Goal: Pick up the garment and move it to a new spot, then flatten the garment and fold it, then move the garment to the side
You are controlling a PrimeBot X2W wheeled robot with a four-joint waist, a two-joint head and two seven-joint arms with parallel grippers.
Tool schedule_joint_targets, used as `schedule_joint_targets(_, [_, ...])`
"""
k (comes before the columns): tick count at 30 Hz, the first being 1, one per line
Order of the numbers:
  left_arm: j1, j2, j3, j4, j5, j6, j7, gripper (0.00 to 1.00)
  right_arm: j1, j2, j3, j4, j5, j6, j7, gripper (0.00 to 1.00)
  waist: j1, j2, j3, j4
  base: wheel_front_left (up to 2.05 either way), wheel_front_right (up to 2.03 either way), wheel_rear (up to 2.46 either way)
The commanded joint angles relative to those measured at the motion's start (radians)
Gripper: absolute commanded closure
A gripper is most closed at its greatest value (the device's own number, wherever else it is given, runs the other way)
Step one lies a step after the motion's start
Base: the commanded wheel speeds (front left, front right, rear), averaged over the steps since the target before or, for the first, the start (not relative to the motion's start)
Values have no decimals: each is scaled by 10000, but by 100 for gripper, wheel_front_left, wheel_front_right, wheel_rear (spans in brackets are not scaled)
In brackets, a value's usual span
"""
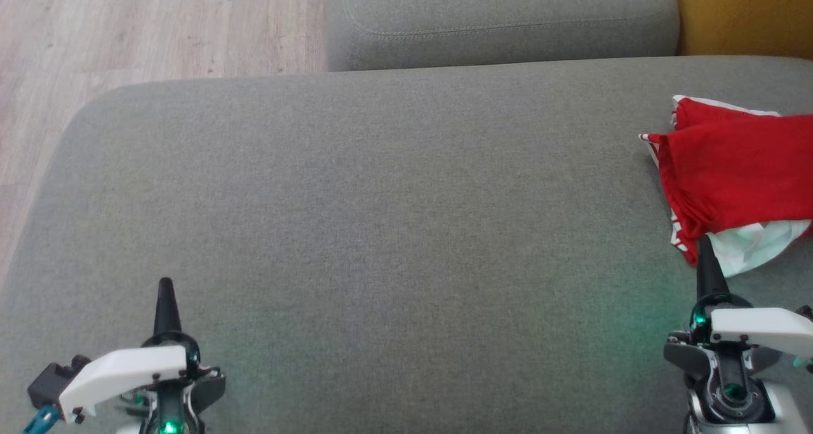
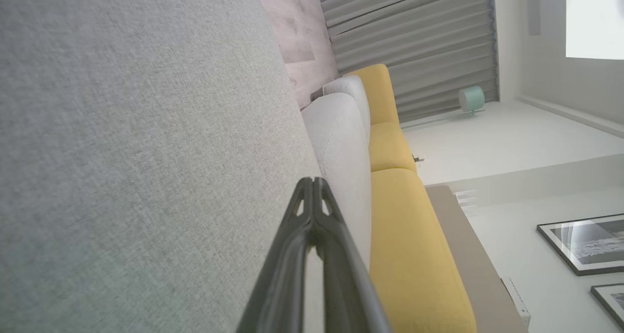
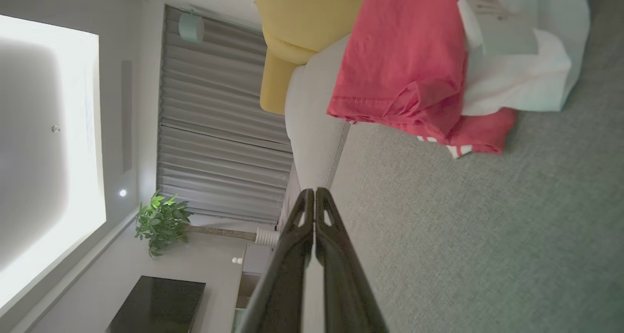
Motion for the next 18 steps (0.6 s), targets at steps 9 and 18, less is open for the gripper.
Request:
schedule_joint_targets(9, [-327,75,501,-383,-1029,-172,321,100,-198,-109,8,-529,1135,63,310,100,0,0,-65,16,0,0,0])
schedule_joint_targets(18, [-322,81,673,-411,-1933,-266,587,100,-168,-106,-105,-640,2111,68,577,100,0,0,-130,33,0,0,0])
